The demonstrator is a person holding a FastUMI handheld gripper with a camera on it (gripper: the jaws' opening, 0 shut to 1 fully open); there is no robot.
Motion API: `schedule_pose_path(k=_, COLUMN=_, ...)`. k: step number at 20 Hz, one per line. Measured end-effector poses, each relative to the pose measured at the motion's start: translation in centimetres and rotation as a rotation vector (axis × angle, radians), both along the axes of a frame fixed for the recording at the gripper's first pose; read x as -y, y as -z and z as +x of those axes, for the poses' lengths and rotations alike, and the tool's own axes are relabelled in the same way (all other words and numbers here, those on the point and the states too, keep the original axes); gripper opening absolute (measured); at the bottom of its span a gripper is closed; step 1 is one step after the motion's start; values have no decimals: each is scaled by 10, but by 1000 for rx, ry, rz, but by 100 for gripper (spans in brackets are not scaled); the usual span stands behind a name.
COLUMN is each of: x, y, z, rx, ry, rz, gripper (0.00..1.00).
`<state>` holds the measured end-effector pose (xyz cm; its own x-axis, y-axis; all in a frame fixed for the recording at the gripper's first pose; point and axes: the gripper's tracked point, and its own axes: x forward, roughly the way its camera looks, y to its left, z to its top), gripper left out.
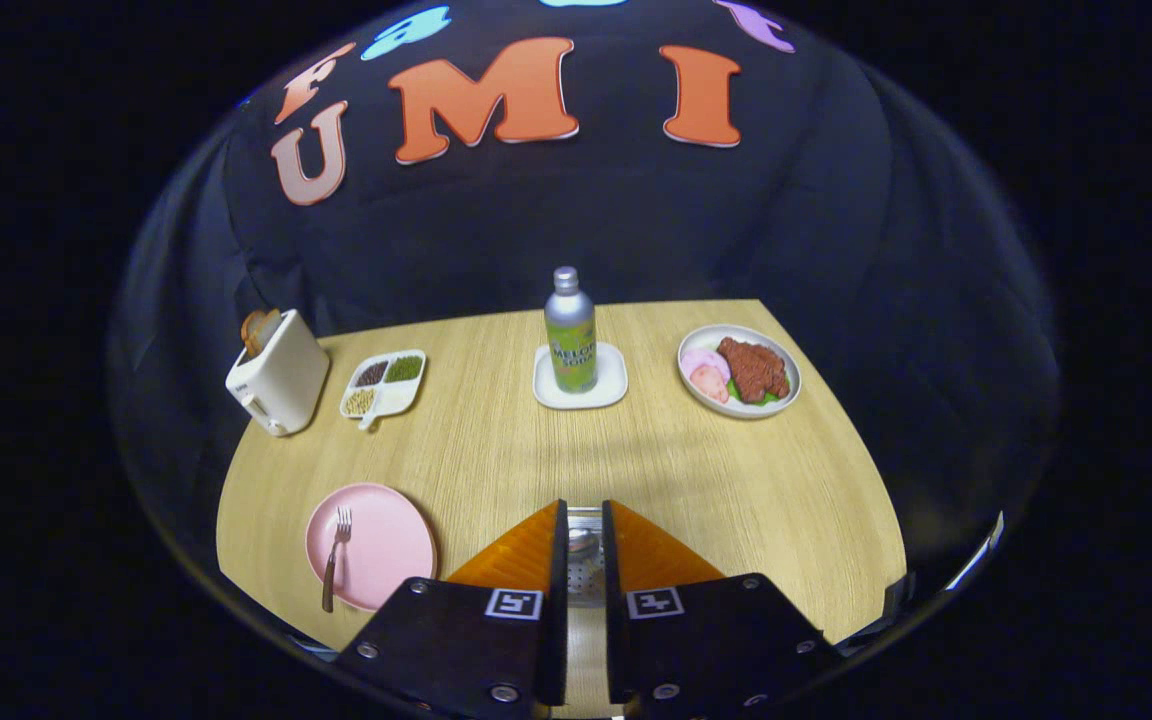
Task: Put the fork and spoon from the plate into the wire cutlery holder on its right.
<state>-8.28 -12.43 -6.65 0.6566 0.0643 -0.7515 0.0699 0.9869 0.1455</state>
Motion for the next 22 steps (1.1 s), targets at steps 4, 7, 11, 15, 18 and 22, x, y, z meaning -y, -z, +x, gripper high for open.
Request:
schedule_pose_path(k=4, x=-5, y=-34, z=15, rx=170, ry=26, rz=-14, gripper=31)
schedule_pose_path(k=7, x=-20, y=-54, z=20, rx=259, ry=20, rz=-6, gripper=59)
schedule_pose_path(k=11, x=-41, y=-85, z=30, rx=408, ry=-9, rz=-61, gripper=85)
schedule_pose_path(k=15, x=-76, y=-103, z=32, rx=502, ry=-47, rz=-83, gripper=89)
schedule_pose_path(k=18, x=-112, y=-99, z=28, rx=504, ry=-89, rz=-59, gripper=89)
schedule_pose_path(k=22, x=-153, y=-86, z=24, rx=479, ry=-124, rz=-25, gripper=90)
